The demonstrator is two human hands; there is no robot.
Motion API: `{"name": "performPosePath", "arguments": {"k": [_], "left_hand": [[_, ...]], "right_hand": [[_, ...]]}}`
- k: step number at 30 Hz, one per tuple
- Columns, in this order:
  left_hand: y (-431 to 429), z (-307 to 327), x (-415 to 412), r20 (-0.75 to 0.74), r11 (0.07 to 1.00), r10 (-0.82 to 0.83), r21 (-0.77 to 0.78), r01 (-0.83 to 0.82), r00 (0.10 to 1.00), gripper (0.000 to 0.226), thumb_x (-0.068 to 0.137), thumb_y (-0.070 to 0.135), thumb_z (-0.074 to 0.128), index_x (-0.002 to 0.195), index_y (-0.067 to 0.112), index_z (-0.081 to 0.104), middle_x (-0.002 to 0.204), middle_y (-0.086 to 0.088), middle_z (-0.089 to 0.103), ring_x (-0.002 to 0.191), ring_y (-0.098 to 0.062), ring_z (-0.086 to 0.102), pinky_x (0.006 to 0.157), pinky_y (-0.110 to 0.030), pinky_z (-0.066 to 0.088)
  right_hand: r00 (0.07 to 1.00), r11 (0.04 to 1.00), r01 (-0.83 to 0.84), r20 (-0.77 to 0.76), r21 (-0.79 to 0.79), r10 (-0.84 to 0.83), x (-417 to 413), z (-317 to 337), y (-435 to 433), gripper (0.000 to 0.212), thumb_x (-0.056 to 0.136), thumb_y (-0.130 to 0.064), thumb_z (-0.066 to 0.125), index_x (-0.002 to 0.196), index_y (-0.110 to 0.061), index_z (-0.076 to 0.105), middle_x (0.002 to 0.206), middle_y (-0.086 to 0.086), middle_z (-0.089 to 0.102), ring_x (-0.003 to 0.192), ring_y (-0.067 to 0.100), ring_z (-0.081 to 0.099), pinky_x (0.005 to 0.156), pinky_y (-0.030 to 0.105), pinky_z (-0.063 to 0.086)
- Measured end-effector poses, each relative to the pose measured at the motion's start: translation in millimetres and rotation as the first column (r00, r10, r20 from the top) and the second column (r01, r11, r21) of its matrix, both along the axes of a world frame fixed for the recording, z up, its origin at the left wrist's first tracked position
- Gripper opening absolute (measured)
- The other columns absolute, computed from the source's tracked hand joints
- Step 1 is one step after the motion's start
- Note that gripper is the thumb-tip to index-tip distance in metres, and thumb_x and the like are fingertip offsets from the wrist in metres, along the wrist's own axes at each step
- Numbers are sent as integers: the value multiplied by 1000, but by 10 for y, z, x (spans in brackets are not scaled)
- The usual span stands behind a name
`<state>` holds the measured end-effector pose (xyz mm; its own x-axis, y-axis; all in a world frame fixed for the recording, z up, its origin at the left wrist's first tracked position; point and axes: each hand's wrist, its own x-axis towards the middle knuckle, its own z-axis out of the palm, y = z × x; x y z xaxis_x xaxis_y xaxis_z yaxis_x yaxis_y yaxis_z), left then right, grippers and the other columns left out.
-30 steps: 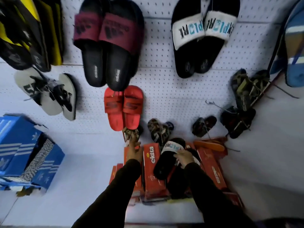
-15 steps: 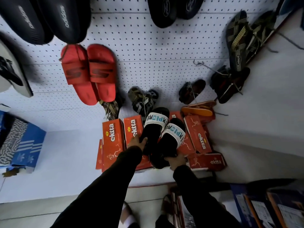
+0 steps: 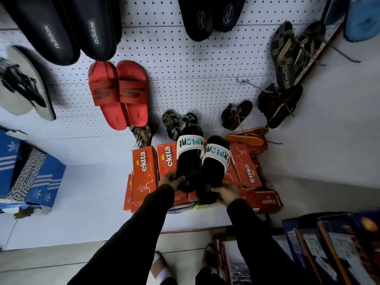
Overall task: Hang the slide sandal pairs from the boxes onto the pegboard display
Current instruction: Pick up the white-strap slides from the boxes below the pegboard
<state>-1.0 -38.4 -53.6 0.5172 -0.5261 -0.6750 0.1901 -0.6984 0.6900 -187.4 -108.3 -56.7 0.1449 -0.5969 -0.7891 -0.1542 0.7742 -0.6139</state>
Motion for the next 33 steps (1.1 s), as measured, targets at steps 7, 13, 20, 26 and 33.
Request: {"name": "performPosePath", "arguments": {"k": [7, 13, 20, 26, 33], "left_hand": [[-12, 671, -100, -113, 939, 123, -307, -152, 986, 45, 85, 8, 68, 127, 0, 55, 125, -20, 63, 107, -31, 63, 96, -44, 51], [-113, 1378, -118, -101, 836, 168, -513, -196, 981, 50, 87, -2, 62, 134, -6, 46, 134, -28, 56, 114, -31, 59, 106, -52, 44], [-269, 2168, -106, -36, 691, 242, -695, -199, 970, 54, 86, 0, 65, 136, -6, 45, 136, -26, 55, 112, -22, 56, 92, -27, 52], [-481, 2815, -68, -51, 568, 256, -800, -192, 965, 51, 86, 2, 65, 134, -3, 48, 134, -24, 56, 122, -37, 57, 106, -54, 45], [-845, 3462, 25, -21, 442, 288, -884, -153, 957, 52, 85, 3, 67, 133, -4, 49, 132, -25, 58, 101, -27, 61, 102, -54, 48]], "right_hand": [[993, 972, 40, 116, -233, -13, -6, 659, -145, 63, 79, 18, 63, 130, -17, 60, 122, 12, 67, 123, 39, 61, 102, 55, 50], [976, 893, 133, 214, -431, -42, 86, 1290, -300, 61, 72, 21, 65, 125, -9, 59, 118, 13, 68, 119, 36, 64, 106, 53, 49], [934, 809, 208, 357, -549, 2, 185, 2093, -487, 70, 78, 21, 63, 141, -4, 47, 130, 21, 65, 113, 32, 65, 94, 39, 53], [911, 697, 252, 408, -672, 63, 212, 2846, -686, 64, 79, 21, 63, 136, -5, 50, 135, 24, 61, 128, 37, 59, 111, 51, 45], [866, 599, 310, 480, -738, 143, 227, 3638, -1055, 66, 82, 21, 60, 143, -2, 45, 139, 26, 59, 129, 39, 57, 112, 53, 44]]}}
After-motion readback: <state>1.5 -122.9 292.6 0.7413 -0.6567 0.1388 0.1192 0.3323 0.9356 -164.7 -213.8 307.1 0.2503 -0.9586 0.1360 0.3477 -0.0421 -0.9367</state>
